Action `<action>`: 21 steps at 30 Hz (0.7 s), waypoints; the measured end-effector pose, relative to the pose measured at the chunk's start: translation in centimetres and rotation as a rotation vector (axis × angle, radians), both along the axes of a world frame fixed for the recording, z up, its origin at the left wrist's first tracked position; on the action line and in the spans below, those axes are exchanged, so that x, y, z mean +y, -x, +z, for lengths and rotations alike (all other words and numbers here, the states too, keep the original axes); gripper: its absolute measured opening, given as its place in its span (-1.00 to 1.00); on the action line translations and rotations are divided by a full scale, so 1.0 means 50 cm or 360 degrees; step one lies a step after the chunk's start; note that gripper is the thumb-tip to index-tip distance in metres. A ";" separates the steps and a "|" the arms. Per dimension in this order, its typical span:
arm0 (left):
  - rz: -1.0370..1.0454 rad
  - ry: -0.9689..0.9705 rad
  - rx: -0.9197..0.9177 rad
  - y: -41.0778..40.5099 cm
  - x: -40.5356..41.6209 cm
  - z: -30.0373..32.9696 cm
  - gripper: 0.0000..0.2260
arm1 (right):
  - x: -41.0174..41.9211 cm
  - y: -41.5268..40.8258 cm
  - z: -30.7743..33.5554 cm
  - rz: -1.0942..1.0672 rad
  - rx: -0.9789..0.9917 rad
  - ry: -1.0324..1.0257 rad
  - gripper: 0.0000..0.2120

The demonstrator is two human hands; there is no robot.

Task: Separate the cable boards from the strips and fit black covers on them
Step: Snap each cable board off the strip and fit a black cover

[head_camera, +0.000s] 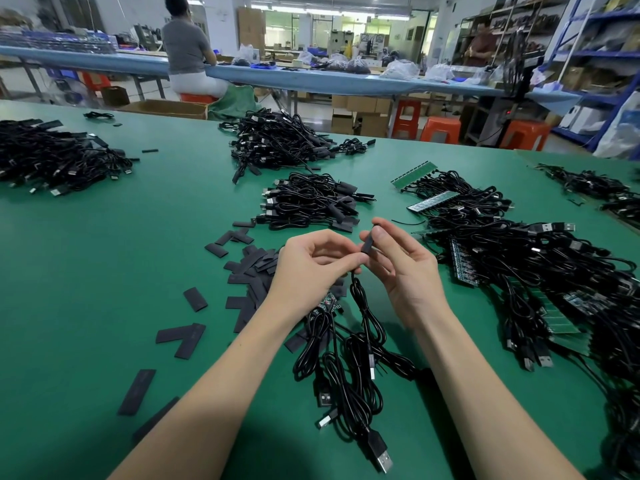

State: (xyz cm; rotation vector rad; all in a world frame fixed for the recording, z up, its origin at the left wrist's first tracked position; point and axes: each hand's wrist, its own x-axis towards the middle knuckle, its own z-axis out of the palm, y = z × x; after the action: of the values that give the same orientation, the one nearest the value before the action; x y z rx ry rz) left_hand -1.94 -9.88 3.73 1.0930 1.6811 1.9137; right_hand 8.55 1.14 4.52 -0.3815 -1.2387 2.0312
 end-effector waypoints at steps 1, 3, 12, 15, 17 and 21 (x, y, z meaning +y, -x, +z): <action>0.0000 0.0001 0.0005 0.000 0.001 -0.001 -0.89 | 0.000 0.001 0.002 -0.0013 0.0001 -0.0021 -0.85; 0.0008 0.0003 0.0006 0.001 0.001 -0.002 -0.89 | 0.000 0.001 0.003 -0.0032 0.0000 -0.0042 -0.86; 0.0018 0.0005 0.0054 0.007 0.003 -0.010 -0.89 | 0.000 0.002 0.001 -0.0062 -0.0049 -0.0089 -0.86; 0.0019 0.0009 0.0058 0.007 0.003 -0.012 -0.90 | -0.001 0.004 -0.001 -0.0065 -0.0041 -0.0063 -0.86; 0.0022 0.0012 0.0064 0.007 0.003 -0.012 -0.90 | -0.002 0.004 -0.001 -0.0061 -0.0033 -0.0049 -0.86; 0.0025 0.0017 0.0042 0.007 0.002 -0.010 -0.90 | -0.002 0.007 -0.003 -0.0078 -0.0032 -0.0035 -0.89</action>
State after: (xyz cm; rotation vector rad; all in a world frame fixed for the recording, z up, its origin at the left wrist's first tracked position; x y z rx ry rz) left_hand -2.29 -9.78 3.22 1.1088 1.7165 1.9060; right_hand 8.21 1.05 4.39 -0.4186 -1.2505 1.9754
